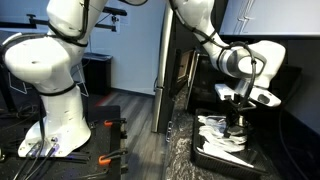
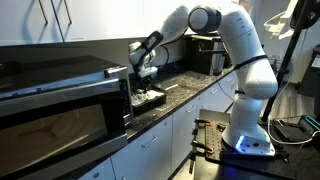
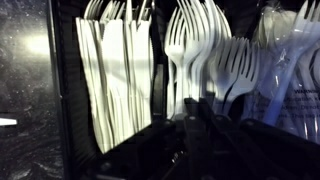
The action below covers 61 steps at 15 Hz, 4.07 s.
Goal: Pick a fork from the rack and put it on the counter
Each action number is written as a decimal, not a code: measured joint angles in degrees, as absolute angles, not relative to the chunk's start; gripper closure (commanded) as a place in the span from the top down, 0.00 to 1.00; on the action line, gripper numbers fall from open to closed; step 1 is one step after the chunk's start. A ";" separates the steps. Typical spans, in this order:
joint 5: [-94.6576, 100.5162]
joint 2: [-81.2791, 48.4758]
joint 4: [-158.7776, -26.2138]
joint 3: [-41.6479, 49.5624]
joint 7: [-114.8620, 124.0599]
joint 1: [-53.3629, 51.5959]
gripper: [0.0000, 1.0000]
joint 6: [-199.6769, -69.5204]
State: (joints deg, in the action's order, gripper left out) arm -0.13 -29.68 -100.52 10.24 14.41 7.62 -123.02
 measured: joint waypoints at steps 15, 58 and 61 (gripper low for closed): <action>0.71 -28.84 -101.78 10.89 15.09 7.72 0.02 -122.84; 0.65 -33.67 -98.28 10.53 15.05 7.97 0.30 -122.63; 0.65 -33.92 -97.93 10.28 15.04 7.97 0.35 -122.62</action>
State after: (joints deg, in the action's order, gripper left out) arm 0.65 -33.92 -97.93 10.28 15.04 7.97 -122.62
